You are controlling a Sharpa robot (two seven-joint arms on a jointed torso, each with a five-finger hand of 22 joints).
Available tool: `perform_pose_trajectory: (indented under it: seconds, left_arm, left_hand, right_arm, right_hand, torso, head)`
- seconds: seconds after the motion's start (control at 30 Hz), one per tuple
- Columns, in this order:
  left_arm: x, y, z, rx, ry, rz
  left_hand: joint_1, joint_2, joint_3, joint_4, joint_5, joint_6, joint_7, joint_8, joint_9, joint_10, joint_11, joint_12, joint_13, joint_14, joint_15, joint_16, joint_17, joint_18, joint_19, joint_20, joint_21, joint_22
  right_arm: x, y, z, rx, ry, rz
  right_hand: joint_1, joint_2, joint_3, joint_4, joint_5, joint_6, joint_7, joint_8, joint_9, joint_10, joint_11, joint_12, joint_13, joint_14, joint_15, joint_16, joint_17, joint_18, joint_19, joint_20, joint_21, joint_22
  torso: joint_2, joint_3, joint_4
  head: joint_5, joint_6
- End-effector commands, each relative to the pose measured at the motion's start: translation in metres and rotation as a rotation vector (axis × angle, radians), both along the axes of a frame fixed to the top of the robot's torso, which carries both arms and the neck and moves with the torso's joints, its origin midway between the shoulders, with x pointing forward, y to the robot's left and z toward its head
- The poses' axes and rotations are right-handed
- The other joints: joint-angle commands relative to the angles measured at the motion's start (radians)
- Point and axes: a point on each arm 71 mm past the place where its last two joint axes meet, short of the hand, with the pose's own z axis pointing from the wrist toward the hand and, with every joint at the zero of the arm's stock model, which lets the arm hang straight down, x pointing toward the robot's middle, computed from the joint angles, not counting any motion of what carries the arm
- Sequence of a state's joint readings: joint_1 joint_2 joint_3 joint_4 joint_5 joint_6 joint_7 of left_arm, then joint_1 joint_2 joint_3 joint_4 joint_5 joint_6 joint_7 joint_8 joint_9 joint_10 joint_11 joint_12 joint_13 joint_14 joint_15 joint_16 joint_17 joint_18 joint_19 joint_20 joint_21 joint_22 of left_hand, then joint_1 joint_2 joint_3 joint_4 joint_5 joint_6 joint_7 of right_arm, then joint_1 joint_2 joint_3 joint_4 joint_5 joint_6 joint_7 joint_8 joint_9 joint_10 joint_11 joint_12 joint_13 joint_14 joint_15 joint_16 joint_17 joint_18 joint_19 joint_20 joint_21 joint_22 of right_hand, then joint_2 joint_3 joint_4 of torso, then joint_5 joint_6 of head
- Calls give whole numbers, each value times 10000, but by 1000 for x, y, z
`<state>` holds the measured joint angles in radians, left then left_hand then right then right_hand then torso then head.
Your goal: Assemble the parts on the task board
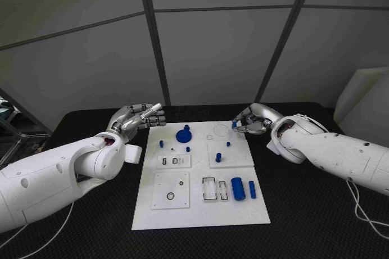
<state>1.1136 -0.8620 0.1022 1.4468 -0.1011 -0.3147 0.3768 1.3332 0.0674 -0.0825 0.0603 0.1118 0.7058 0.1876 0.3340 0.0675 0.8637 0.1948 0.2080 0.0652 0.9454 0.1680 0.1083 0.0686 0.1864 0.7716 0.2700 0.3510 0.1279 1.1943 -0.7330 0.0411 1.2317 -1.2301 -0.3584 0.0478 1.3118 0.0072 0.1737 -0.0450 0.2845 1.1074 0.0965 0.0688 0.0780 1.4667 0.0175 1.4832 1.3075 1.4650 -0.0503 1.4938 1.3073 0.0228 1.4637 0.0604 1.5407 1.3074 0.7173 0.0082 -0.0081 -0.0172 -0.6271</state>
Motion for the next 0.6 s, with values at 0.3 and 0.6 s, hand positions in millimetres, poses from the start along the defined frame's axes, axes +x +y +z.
perform_pose_trajectory:
  seconds: [0.3, 0.6]
  left_arm:
    - [2, 1, 0, -75, -10, -15]
    - [4, -3, 0, -102, 12, -47]
  left_hand:
    - [9, 79, -2, -66, 29, 33, 463, -35, -13, 82, 1, -36, -12, -68, -19, -45, -3, -57, -24, 5, -23, -11]
    - [4, 72, -11, -73, 15, 31, 466, -40, -13, 84, 3, -41, -11, -64, -19, -48, -2, -58, -22, 6, -23, -14]
  right_arm:
    - [-34, 80, 9, -10, 100, 1220]
    - [-55, 134, 0, -568, 316, 1844]
  right_hand:
    - [-127, 7, 62, 24, 43, 143, -61, 48, 24, 504, -69, 48, 1760, 682, -87, 43, 844, -119, 816, -71, 58, 2136]
    - [-153, 18, 67, 30, 36, 159, -68, 47, 28, 503, -74, 47, 1760, 681, -91, 41, 839, -119, 816, -73, 58, 2136]
  torso:
    - [-43, -14, -2]
    - [-18, -34, -5]
  head:
    - [424, -197]
    - [707, -339]
